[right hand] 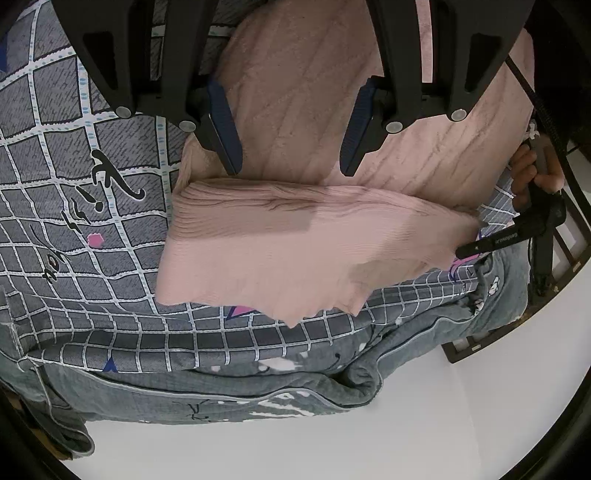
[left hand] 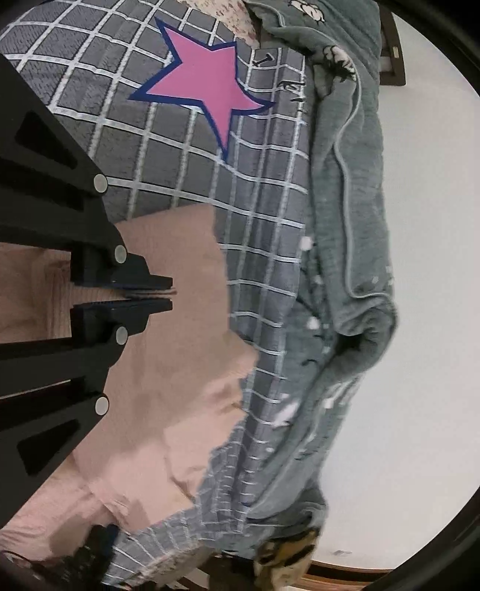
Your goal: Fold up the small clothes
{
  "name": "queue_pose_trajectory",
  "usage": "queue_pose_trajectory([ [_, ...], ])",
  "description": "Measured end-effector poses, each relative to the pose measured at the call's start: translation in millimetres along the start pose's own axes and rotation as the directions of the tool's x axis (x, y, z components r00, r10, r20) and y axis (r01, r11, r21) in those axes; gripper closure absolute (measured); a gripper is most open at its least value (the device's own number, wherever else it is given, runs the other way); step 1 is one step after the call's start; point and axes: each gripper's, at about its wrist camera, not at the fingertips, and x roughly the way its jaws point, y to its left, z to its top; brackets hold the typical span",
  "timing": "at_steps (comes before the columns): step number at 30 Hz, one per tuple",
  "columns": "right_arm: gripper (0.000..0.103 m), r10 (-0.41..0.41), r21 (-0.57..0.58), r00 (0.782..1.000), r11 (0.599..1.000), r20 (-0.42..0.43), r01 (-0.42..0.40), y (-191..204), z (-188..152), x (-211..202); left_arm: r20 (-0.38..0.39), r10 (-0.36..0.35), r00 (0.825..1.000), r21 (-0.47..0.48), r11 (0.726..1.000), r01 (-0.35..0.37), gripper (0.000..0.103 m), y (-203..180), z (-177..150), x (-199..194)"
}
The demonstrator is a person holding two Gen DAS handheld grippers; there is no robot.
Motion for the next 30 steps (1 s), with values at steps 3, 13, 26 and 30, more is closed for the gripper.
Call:
queue_pose_trajectory([
  [3,0.049,0.000,0.007,1.000,1.000,0.002,0.000,-1,0,0,0.070,-0.024,0.997,-0.036,0.999,0.027,0.097,-1,7,-7],
  [13,0.049,-0.002,0.014,1.000,1.000,0.004,0.002,-2,0,0,-0.003,0.059,0.998,-0.066,0.996,-0.059,0.097,4,12,14],
  [26,0.049,-0.020,0.019,1.000,1.000,0.009,0.020,-2,0,-2,-0.143,0.165,0.976,-0.060,0.983,-0.175,0.053,8,-7,15],
  [30,0.049,-0.041,0.048,0.999,0.998,0.016,0.041,-6,-1,-7,-0.122,0.175,0.977,-0.036,0.983,-0.180,0.049,3,-13,1],
])
